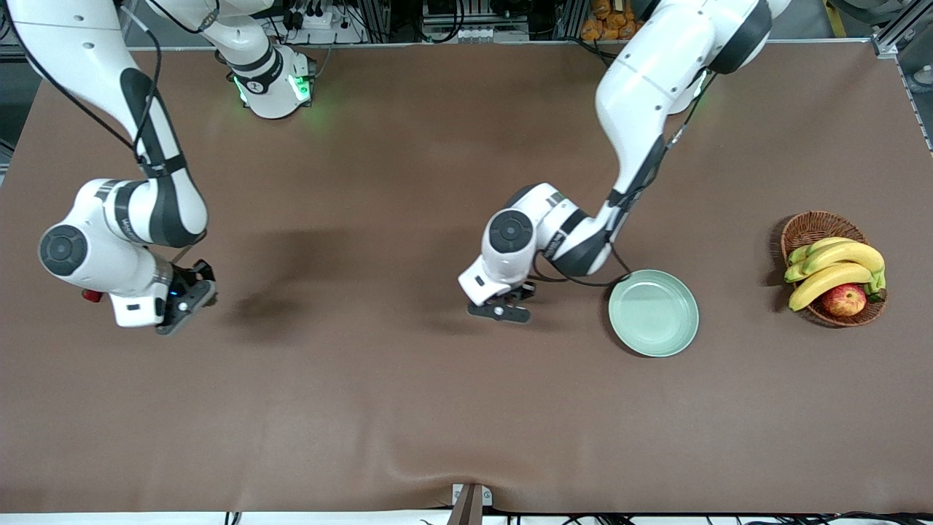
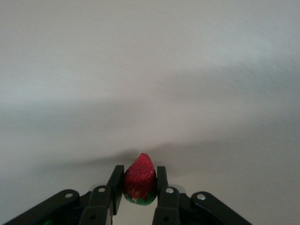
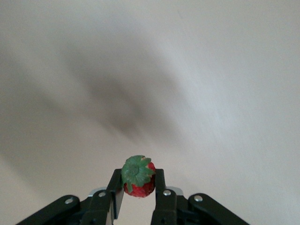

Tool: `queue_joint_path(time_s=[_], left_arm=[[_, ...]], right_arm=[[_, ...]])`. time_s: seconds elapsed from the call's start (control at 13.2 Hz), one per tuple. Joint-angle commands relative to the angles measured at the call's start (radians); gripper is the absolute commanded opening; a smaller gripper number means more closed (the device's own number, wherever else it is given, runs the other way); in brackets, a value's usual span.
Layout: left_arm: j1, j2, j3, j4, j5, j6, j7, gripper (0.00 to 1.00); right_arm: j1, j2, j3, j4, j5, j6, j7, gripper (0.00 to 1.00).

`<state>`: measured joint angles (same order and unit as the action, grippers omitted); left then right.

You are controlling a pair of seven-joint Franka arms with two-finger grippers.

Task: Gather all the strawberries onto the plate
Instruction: 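Drop the strawberry onto the plate with the left gripper while the right carries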

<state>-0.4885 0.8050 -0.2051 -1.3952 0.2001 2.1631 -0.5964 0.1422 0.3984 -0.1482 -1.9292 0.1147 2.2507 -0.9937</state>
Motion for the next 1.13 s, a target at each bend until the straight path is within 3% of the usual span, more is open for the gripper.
queue_joint_path(time_s=[0.0,0.38,0.68,0.91,0.98,1.06], left_arm=[[0.086,-0.151,-0.013,-0.053,0.019,-0.197,0.072,0.0],[0.273,-0.259,-0.01,-0.277,0.024,-0.252,0.089,0.0],[0.393,-0.234,-0.013,-0.305,0.065,-0.215,0.09,0.0],[0.413,-0.213,-0.014,-0.294,0.056,-0.194,0.093,0.0],[0.415,-0.207,-0.013,-0.291,0.052,-0.184,0.093,0.06],[0.426,-0.201,-0.013,-0.291,0.053,-0.175,0.093,0.25]], right_arm=[[0.049,0.006,0.029,0.019,0.093,-0.005,-0.017,0.0],[0.278,0.127,0.029,0.159,0.259,0.05,0.029,0.0],[0.436,0.18,0.03,0.165,0.284,0.194,0.188,0.01],[0.54,0.198,0.03,0.168,0.309,0.251,0.347,0.02],[0.569,0.203,0.03,0.176,0.31,0.251,0.406,0.02],[0.606,0.212,0.03,0.176,0.31,0.256,0.479,0.02]])
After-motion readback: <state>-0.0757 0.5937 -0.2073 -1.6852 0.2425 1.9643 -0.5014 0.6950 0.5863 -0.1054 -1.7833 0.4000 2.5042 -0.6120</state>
